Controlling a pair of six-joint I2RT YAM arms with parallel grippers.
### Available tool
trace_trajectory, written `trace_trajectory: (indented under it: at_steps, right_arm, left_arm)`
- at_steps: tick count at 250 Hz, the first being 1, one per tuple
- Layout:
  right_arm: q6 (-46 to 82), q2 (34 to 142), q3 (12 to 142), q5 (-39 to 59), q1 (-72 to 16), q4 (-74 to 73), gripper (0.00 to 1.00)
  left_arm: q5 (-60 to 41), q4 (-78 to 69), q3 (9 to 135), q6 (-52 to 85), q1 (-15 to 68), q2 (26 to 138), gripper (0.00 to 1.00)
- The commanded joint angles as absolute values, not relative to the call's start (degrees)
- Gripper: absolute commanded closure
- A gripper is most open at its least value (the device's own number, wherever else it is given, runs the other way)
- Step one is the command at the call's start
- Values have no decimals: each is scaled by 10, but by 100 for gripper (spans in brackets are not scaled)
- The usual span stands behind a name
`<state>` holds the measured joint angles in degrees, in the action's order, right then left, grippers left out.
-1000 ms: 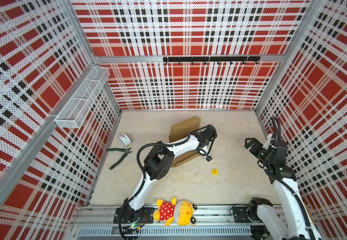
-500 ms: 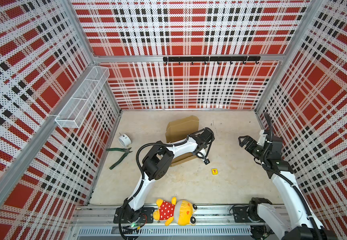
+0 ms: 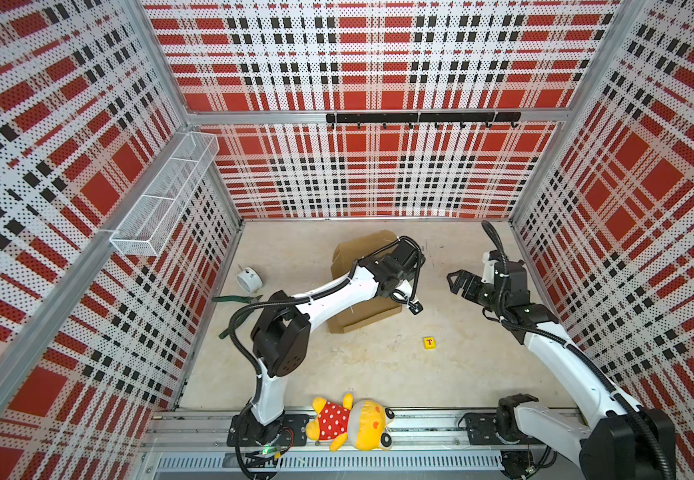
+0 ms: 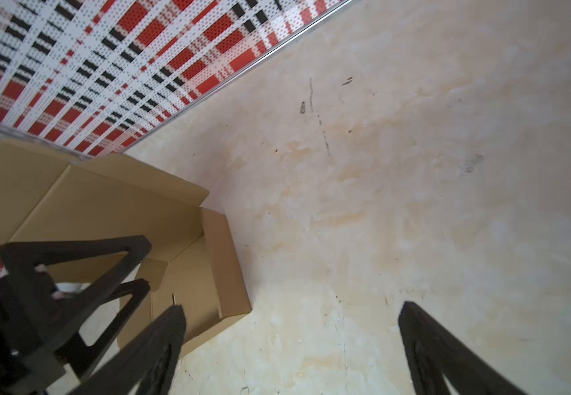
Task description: Fold the paper box
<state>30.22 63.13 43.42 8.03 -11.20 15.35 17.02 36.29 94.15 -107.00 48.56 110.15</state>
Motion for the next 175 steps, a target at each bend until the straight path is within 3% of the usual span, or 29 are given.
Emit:
trace_trajectory:
  at_steps: [1,26,32,40,175]
  right_arm:
    - [283,661,457,61,-136,112,1]
    - [277,689,466,54,-158,107,2]
    - [276,696,467,50,-162,103,3]
    - [276,704,468,48,-167,100,3]
    - [279,800,481,33,-210,35,10]
  left_arm:
    - [196,390,927,-1075,493,1062,21]
    - [164,452,949,-970,494,1043,20]
    - [158,461,950,-948,494,1037,5]
    - [151,470,948,-924,493,1030,3]
    - [78,477,941,-526,490,899,3]
